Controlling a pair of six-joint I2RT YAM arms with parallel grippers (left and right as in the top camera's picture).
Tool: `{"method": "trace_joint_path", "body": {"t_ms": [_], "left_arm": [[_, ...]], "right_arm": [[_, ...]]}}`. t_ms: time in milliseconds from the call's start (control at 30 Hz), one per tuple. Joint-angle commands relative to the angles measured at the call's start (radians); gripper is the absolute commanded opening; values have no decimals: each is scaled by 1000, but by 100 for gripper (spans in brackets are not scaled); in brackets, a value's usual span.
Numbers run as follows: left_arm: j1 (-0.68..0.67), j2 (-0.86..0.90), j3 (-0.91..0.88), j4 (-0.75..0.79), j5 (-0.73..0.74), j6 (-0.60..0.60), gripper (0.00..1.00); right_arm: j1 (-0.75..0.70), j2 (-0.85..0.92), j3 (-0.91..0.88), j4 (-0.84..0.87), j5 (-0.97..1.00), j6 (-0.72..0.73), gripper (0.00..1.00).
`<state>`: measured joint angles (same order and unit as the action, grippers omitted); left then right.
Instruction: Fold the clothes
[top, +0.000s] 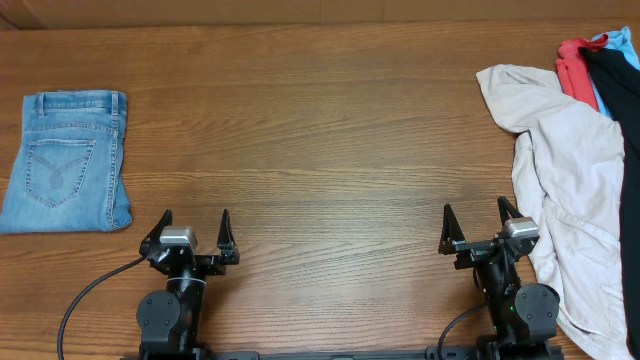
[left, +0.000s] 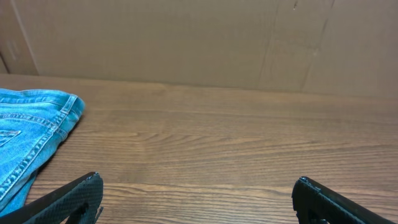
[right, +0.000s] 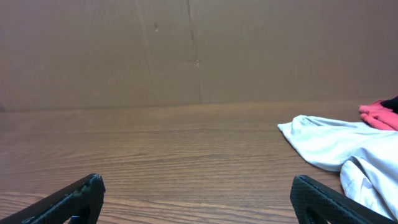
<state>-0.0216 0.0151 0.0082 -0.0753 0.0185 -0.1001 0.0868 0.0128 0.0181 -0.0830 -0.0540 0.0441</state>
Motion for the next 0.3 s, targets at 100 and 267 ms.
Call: {"method": "trace_joint_path", "body": {"t_ms": [100,267], "left_arm": [[9,-10,-3,-2,-3,11,100],[9,-10,-3,-2,-3,11,100]], "right_arm": [[5,-10,-10,4,0,-8,100],[5,-10,-10,4,0,-8,100]]}}
